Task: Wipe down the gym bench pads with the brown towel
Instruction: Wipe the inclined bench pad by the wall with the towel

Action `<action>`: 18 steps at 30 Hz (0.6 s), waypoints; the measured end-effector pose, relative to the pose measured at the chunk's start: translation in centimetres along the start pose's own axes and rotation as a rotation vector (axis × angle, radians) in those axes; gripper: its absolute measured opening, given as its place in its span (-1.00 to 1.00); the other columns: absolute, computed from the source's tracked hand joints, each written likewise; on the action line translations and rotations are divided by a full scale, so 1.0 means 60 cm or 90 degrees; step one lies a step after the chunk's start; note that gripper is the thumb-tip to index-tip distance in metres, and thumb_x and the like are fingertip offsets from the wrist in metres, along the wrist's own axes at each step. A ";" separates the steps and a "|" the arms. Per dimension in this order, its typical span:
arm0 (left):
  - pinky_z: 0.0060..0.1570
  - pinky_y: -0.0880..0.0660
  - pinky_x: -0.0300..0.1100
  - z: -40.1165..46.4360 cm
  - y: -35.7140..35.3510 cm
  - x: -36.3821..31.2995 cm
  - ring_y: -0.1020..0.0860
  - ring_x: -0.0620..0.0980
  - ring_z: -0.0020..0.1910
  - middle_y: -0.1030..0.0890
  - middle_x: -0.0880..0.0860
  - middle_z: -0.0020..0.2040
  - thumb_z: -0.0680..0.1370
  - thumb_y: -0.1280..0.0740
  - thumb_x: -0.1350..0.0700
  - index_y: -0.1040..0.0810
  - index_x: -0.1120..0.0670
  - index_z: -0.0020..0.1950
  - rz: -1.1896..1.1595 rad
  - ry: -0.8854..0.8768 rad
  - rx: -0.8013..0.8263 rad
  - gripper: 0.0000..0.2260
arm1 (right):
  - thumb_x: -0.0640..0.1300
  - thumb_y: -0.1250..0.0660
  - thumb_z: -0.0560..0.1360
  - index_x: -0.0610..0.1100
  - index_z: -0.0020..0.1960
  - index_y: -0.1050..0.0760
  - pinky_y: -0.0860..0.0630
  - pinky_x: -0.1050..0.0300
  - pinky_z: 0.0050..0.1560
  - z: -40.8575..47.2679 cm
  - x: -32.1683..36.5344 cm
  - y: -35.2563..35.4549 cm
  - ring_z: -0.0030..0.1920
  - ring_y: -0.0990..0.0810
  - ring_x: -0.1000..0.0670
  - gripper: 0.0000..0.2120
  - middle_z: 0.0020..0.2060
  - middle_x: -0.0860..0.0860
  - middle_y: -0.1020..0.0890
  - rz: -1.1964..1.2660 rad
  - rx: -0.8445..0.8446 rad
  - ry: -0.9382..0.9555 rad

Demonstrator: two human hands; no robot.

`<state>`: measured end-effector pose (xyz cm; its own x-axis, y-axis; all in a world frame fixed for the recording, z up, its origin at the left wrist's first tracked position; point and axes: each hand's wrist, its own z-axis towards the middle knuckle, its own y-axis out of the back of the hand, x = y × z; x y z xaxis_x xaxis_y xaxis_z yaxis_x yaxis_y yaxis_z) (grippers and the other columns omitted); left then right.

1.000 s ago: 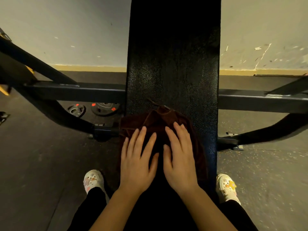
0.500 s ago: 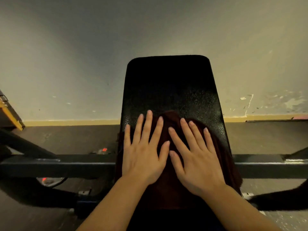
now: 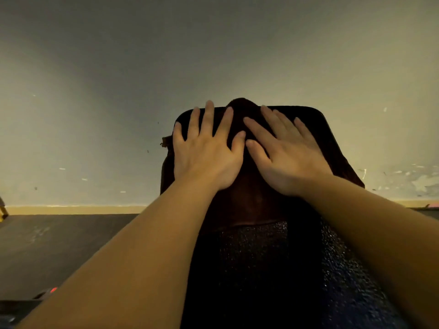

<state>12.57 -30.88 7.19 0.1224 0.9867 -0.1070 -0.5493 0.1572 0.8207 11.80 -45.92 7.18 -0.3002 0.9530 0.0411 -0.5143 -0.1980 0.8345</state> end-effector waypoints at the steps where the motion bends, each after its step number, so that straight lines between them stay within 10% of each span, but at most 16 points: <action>1: 0.53 0.20 0.13 0.012 -0.002 0.000 0.21 0.02 0.60 0.20 -0.02 0.63 0.66 0.16 -0.24 0.14 -0.18 0.61 -0.005 0.011 0.002 -0.48 | 0.20 0.16 0.64 0.20 0.59 0.05 0.26 0.00 0.55 0.014 -0.003 0.000 0.58 0.18 0.07 -0.48 0.61 0.08 0.11 -0.003 0.007 0.004; 18: 0.51 0.10 0.19 0.124 0.009 -0.002 0.14 0.06 0.61 0.12 0.00 0.64 0.67 0.17 -0.21 -0.10 -0.15 0.60 0.018 0.053 0.027 -0.50 | 0.21 0.12 0.65 0.14 0.59 -0.04 0.11 -0.08 0.54 0.133 -0.016 0.003 0.58 0.02 -0.02 -0.48 0.61 0.03 0.03 0.025 -0.025 -0.023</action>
<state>18.45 -31.24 11.82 0.0374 0.9909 -0.1290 -0.5158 0.1297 0.8468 18.40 -45.03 11.69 -0.2923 0.9518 0.0930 -0.5342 -0.2432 0.8096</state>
